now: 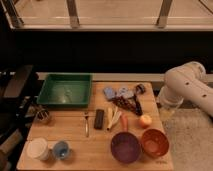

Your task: Wipe red bowl with brush

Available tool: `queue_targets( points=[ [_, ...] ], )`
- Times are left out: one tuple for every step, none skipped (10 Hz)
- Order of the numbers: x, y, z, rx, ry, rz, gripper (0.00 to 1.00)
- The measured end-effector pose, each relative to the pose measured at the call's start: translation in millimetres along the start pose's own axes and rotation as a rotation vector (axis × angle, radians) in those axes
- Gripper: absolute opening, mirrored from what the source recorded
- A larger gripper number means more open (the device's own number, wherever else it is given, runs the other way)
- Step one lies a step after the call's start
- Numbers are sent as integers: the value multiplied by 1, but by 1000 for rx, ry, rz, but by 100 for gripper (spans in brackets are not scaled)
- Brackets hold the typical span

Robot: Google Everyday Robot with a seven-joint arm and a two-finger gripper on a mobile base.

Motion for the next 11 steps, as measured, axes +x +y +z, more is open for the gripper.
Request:
queue_targets(
  points=[
    [0,0,0,0,0,0,65],
    [0,-1,-1,2,0,2,65],
    [2,-3,-1,1,-7,11,65],
    [5,-5,4,-35,-35,41,65],
    [5,-8,11,-73,-75,78,65],
    [4,-12,24,-127,-142,163,65],
    [8,-16,34,-169,-203,287,65],
    [11,-20,39,-189,-237,408,65],
    [9,-30,39,-166,-253,538,65],
    [6,-35,36,-119,-236,609,65],
    [1,-35,28,-56,-193,644,65]
  ],
)
